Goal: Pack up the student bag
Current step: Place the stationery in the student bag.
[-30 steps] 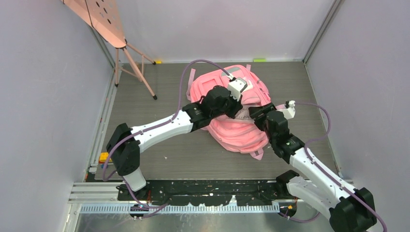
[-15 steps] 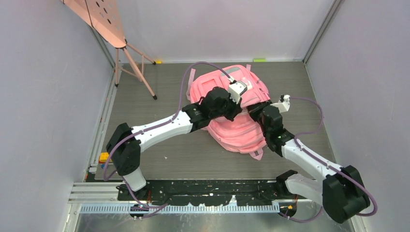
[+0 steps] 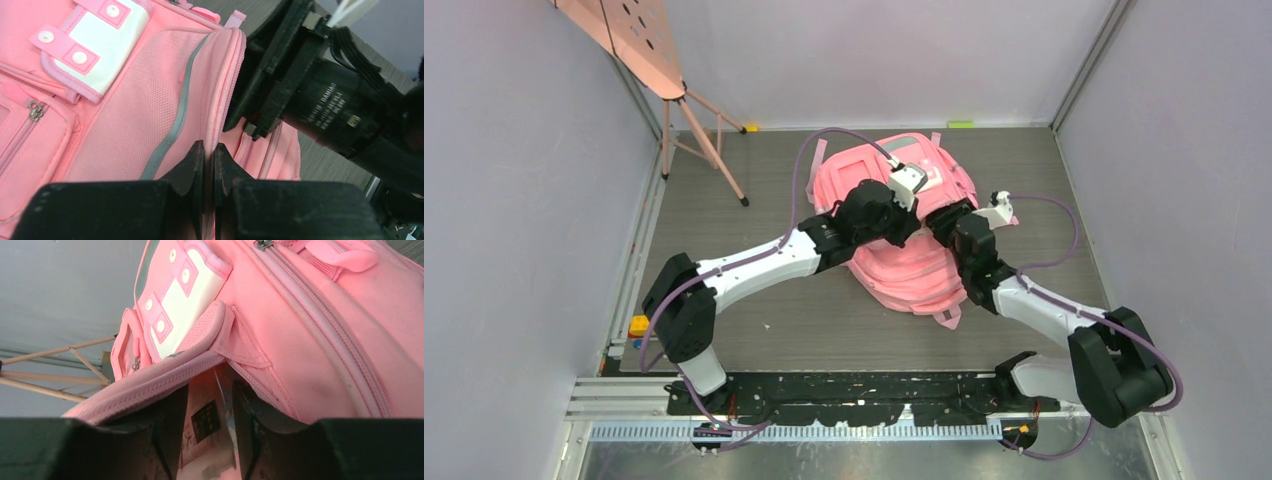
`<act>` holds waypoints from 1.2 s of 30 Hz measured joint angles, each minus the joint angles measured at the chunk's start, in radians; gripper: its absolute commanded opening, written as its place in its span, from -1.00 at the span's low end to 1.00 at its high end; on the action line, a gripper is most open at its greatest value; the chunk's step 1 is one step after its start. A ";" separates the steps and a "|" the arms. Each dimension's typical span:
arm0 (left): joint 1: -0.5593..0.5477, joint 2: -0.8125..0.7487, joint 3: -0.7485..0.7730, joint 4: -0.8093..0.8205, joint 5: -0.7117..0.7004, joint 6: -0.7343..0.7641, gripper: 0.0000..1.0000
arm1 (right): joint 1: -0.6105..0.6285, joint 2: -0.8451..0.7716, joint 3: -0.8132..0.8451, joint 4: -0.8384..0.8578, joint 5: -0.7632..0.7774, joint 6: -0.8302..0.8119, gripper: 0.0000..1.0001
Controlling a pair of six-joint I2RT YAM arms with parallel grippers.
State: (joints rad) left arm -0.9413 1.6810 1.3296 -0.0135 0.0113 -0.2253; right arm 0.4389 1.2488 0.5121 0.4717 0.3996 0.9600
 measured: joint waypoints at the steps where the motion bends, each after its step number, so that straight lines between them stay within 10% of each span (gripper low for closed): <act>1: 0.000 0.000 -0.001 0.003 -0.003 -0.003 -1.00 | 0.000 -0.015 -0.002 -0.016 0.000 -0.011 0.17; 14: -0.009 -0.002 -0.019 0.017 -0.023 -0.083 -1.00 | 0.006 -0.379 -0.005 -0.472 -0.019 -0.143 0.72; 19: -0.009 -0.002 -0.058 0.045 0.027 -0.074 0.34 | 0.004 -0.523 0.006 -0.710 0.032 -0.165 0.77; 22: -0.011 -0.014 -0.103 0.048 0.083 -0.069 0.73 | 0.004 -0.611 0.042 -0.863 0.083 -0.185 0.78; 27: -0.012 -0.144 -0.240 0.040 0.146 -0.074 0.99 | 0.004 -0.715 0.145 -1.038 0.149 -0.227 0.79; 36: 0.141 -0.421 -0.441 0.078 0.212 -0.060 0.88 | 0.004 -0.685 0.223 -1.096 0.127 -0.253 0.81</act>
State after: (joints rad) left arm -0.8005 1.2598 0.8890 0.0647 0.2234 -0.2848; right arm 0.4427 0.5636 0.7349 -0.6243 0.5266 0.7067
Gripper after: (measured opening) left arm 0.994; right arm 0.902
